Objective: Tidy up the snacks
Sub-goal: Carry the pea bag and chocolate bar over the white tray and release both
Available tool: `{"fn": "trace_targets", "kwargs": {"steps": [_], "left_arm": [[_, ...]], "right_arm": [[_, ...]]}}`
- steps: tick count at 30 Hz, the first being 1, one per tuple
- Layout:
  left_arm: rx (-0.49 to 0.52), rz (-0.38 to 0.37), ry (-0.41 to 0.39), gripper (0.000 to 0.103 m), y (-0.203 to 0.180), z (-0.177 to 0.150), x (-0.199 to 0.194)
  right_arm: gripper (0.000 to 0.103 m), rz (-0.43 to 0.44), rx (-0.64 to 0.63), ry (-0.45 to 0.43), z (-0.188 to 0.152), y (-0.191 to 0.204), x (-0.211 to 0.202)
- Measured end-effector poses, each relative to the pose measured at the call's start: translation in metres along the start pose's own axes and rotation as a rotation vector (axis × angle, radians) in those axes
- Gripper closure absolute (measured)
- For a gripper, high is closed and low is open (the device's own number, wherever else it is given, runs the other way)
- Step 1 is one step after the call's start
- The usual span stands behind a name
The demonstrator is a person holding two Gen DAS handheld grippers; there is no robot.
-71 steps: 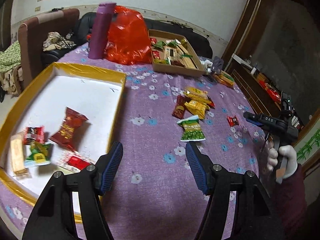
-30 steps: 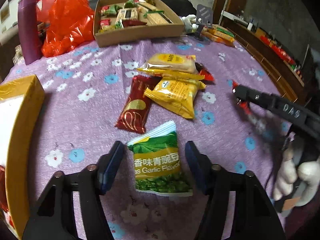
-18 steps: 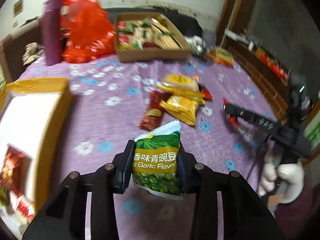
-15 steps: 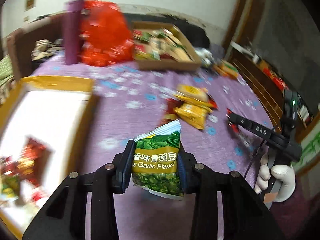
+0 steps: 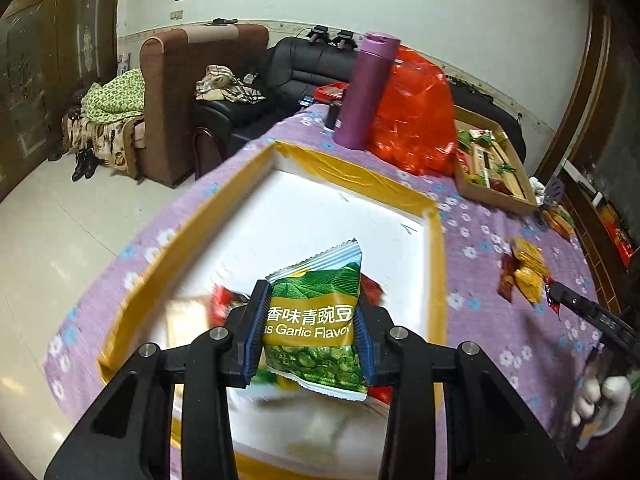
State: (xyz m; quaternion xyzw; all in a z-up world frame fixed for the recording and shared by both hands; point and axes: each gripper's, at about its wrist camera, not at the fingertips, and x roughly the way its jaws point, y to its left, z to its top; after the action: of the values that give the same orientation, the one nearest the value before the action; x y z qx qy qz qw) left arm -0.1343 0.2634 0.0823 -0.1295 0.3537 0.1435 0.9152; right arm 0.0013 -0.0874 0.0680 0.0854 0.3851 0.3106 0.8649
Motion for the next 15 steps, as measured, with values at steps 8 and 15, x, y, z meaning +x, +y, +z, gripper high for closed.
{"fn": "trace_targets", "kwargs": {"steps": [8,15], "left_arm": [[-0.062,-0.039,0.094,0.067,0.027,0.031,0.049],[-0.153,-0.092,0.181,0.066,0.05,0.034,0.083]], "right_arm": [[0.078,0.137,-0.139,0.135,0.007,0.121,0.059],[0.078,0.124,-0.173,0.226,0.001,0.165,0.123]]}}
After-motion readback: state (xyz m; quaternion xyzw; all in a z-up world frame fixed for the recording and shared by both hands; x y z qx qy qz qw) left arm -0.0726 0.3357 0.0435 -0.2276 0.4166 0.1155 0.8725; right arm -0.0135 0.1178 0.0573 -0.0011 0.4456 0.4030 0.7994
